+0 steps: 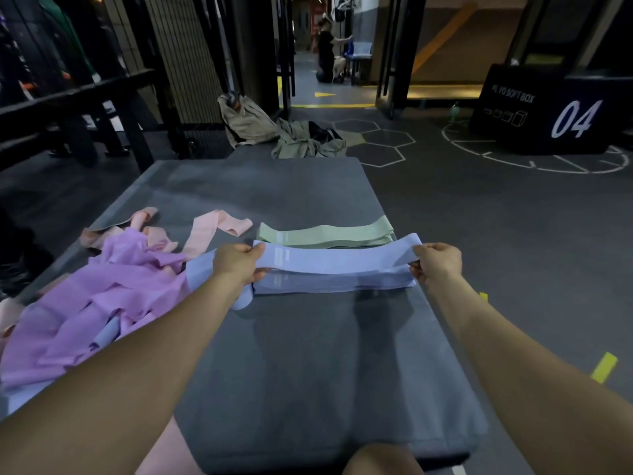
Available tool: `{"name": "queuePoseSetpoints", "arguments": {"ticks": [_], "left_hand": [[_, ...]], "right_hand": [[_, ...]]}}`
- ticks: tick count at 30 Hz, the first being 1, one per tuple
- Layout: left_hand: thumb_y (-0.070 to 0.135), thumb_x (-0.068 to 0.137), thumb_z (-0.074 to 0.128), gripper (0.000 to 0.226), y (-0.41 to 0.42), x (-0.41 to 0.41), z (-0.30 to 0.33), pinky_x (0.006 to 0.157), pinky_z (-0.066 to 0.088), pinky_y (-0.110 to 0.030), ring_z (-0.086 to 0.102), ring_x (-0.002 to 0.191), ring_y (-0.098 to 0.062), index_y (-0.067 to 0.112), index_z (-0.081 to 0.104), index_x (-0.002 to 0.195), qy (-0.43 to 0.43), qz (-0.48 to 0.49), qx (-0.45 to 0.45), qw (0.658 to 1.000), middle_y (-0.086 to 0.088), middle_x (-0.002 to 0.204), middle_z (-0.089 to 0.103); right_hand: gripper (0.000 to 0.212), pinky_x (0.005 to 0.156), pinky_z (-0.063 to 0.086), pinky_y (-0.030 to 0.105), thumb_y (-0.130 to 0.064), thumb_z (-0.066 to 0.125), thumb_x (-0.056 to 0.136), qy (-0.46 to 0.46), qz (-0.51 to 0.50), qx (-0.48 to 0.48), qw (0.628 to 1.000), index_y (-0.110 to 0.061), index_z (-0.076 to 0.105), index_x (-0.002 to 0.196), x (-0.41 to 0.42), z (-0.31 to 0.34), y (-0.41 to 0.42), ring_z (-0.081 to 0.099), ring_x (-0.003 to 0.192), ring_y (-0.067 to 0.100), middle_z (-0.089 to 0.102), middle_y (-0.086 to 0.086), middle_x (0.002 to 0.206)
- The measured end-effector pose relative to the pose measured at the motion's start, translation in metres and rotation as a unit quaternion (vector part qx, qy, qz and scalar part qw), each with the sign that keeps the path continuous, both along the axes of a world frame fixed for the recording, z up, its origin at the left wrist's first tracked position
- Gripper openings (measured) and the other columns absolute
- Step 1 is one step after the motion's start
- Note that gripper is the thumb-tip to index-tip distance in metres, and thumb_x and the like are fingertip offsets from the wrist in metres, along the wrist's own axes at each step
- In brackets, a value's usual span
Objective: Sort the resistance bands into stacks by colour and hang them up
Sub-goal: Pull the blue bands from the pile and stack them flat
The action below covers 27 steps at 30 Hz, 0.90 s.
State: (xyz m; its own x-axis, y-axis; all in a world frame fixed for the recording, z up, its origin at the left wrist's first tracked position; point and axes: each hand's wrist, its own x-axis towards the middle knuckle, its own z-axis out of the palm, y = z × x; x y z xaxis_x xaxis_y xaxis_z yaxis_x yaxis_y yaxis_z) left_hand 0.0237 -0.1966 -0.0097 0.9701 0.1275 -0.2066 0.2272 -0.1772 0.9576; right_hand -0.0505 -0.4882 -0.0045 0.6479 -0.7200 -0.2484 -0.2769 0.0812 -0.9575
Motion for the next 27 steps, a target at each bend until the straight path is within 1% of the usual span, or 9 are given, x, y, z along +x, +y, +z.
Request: {"name": "queuePoseSetpoints", "arguments": {"ticks": [3, 6, 9, 12, 14, 16, 18, 22, 27], "left_hand": [[0.025, 0.089, 0.063, 0.028, -0.007, 0.006, -0.006, 0.074, 0.058, -0.035, 0.059, 0.040, -0.012, 0.015, 0.056, 0.064, -0.005, 0.025, 0.043, 0.999, 0.002, 0.056, 0.060], [0.026, 0.090, 0.061, 0.032, -0.009, 0.010, -0.010, 0.078, 0.057, -0.039, 0.061, 0.046, -0.019, 0.015, 0.054, 0.060, -0.021, 0.024, 0.126, 0.992, 0.003, 0.046, 0.058], [0.030, 0.090, 0.059, 0.035, -0.009, 0.012, -0.013, 0.075, 0.053, -0.036, 0.064, 0.069, -0.031, 0.010, 0.055, 0.062, -0.053, 0.005, 0.248, 0.967, -0.015, 0.065, 0.063], [0.032, 0.090, 0.058, 0.034, -0.007, 0.013, -0.015, 0.068, 0.039, -0.029, 0.051, 0.072, -0.030, 0.008, 0.056, 0.065, -0.064, 0.000, 0.322, 0.945, -0.012, 0.070, 0.058], [0.032, 0.088, 0.061, 0.028, -0.006, 0.013, -0.017, 0.070, 0.040, -0.030, 0.051, 0.074, -0.029, 0.008, 0.061, 0.072, -0.064, -0.004, 0.339, 0.938, -0.012, 0.075, 0.060], [0.031, 0.086, 0.063, 0.023, -0.005, 0.014, -0.020, 0.077, 0.044, -0.032, 0.057, 0.085, -0.033, 0.009, 0.065, 0.079, -0.070, -0.010, 0.359, 0.931, -0.014, 0.085, 0.065], [0.032, 0.084, 0.066, 0.021, -0.004, 0.016, -0.024, 0.076, 0.044, -0.033, 0.059, 0.097, -0.034, 0.012, 0.064, 0.082, -0.072, -0.014, 0.370, 0.926, -0.012, 0.094, 0.068], [0.033, 0.080, 0.070, 0.019, -0.003, 0.015, -0.028, 0.074, 0.045, -0.033, 0.060, 0.095, -0.032, 0.021, 0.057, 0.077, -0.073, -0.014, 0.373, 0.925, -0.007, 0.096, 0.068], [0.031, 0.080, 0.071, 0.018, -0.003, 0.014, -0.029, 0.074, 0.044, -0.033, 0.060, 0.096, -0.031, 0.017, 0.062, 0.087, -0.069, -0.017, 0.379, 0.923, -0.007, 0.099, 0.068]], "right_hand": [[0.006, 0.053, 0.047, 0.029, -0.009, 0.058, 0.086, 0.011, 0.005, -0.025, 1.000, -0.005, 0.059, 0.084, 0.004, -0.007, -0.002, 0.050, 0.049, 0.019, 0.054, 0.011, 0.062], [0.010, 0.063, 0.047, 0.031, -0.014, 0.061, 0.085, 0.032, 0.012, -0.081, 0.996, -0.006, 0.063, 0.082, 0.010, -0.017, -0.004, 0.055, 0.065, 0.025, 0.059, 0.012, 0.072], [0.010, 0.069, 0.041, 0.029, -0.016, 0.061, 0.085, 0.060, 0.026, -0.142, 0.988, -0.008, 0.062, 0.079, 0.014, -0.025, -0.003, 0.053, 0.077, 0.025, 0.059, 0.009, 0.080], [0.011, 0.069, 0.039, 0.028, -0.016, 0.061, 0.085, 0.081, 0.027, -0.184, 0.979, -0.008, 0.064, 0.080, 0.017, -0.031, -0.004, 0.053, 0.077, 0.026, 0.059, 0.010, 0.080], [0.012, 0.070, 0.041, 0.029, -0.017, 0.061, 0.087, 0.088, 0.027, -0.203, 0.975, -0.007, 0.064, 0.081, 0.017, -0.034, -0.003, 0.053, 0.076, 0.026, 0.059, 0.010, 0.080], [0.014, 0.071, 0.043, 0.030, -0.018, 0.061, 0.088, 0.091, 0.028, -0.219, 0.971, -0.006, 0.065, 0.083, 0.017, -0.037, -0.003, 0.054, 0.076, 0.027, 0.060, 0.010, 0.082], [0.016, 0.070, 0.042, 0.029, -0.018, 0.059, 0.089, 0.091, 0.031, -0.236, 0.967, -0.004, 0.065, 0.084, 0.016, -0.038, -0.002, 0.053, 0.075, 0.026, 0.060, 0.011, 0.081], [0.016, 0.070, 0.039, 0.027, -0.014, 0.055, 0.089, 0.089, 0.034, -0.262, 0.960, -0.001, 0.065, 0.089, 0.013, -0.037, -0.002, 0.054, 0.077, 0.028, 0.062, 0.014, 0.085], [0.032, 0.086, 0.043, 0.031, -0.007, 0.049, 0.088, 0.095, 0.065, -0.290, 0.950, -0.003, 0.059, 0.119, 0.012, -0.041, -0.002, 0.056, 0.109, 0.035, 0.063, 0.018, 0.117]]}}
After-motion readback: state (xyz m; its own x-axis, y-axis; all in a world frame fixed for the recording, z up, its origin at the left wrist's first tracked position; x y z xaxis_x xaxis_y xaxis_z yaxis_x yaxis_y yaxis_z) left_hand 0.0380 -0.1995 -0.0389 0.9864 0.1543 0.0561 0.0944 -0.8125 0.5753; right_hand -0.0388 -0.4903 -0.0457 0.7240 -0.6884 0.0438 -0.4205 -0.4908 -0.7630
